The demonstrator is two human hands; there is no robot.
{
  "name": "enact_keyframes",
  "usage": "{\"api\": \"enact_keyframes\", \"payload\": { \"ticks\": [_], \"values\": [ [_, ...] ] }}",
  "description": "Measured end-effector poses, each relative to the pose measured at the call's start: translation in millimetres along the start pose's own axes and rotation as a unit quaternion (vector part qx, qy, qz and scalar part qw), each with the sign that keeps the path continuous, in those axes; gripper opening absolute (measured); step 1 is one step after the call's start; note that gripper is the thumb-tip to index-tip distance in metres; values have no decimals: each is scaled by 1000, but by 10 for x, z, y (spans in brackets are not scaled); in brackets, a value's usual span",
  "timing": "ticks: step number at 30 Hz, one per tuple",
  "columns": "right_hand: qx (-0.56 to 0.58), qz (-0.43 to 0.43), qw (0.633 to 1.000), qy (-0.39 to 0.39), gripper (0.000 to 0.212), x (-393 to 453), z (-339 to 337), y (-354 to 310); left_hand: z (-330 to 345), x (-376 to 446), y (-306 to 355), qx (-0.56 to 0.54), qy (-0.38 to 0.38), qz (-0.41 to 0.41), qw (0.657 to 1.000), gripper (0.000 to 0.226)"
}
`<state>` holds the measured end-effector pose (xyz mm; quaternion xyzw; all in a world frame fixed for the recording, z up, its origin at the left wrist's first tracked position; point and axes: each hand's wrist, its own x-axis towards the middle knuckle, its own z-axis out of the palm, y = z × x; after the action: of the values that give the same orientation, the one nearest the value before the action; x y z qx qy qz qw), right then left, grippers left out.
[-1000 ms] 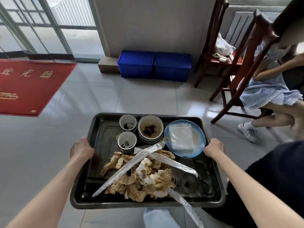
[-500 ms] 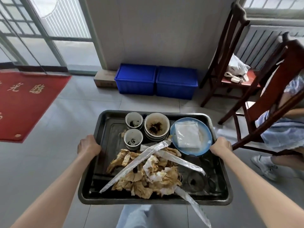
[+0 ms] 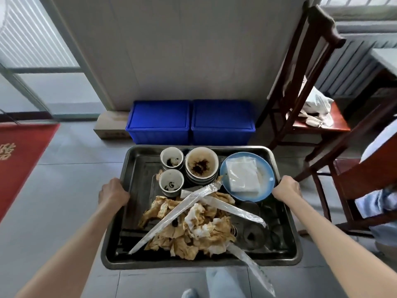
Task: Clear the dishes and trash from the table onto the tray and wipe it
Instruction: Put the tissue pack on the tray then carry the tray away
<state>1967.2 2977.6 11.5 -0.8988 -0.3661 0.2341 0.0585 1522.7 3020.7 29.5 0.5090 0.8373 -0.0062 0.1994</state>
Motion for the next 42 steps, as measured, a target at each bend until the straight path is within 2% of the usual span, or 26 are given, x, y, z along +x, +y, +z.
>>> {"api": "enact_keyframes", "payload": {
  "ticks": [2, 9, 16, 22, 34, 42],
  "values": [
    [-2, 6, 1000, -7, 16, 413, -66, -263, -33, 379, 333, -3, -2, 0, 1000, 27],
    [2, -1, 1000, -11, 33, 1981, -372, -1204, -161, 1734, 1628, -7, 4, 3, 1000, 27],
    [5, -12, 1000, 1, 25, 3357, -646, -2058, -275, 2933, 2751, -16, 20, 8, 1000, 26],
    [18, -5, 1000, 18, 21, 4342, -605, -2667, -211, 4082, 3560, -1, 13, 30, 999, 28],
    [21, 62, 998, 16, 34, 6101, -14, -3160, 390, 5866, 4814, 27, -17, 88, 996, 25],
    [12, 76, 997, 10, 21, 7256, 494, -3142, 1206, 6665, 5473, 20, -25, 81, 996, 27]
  ]
}}
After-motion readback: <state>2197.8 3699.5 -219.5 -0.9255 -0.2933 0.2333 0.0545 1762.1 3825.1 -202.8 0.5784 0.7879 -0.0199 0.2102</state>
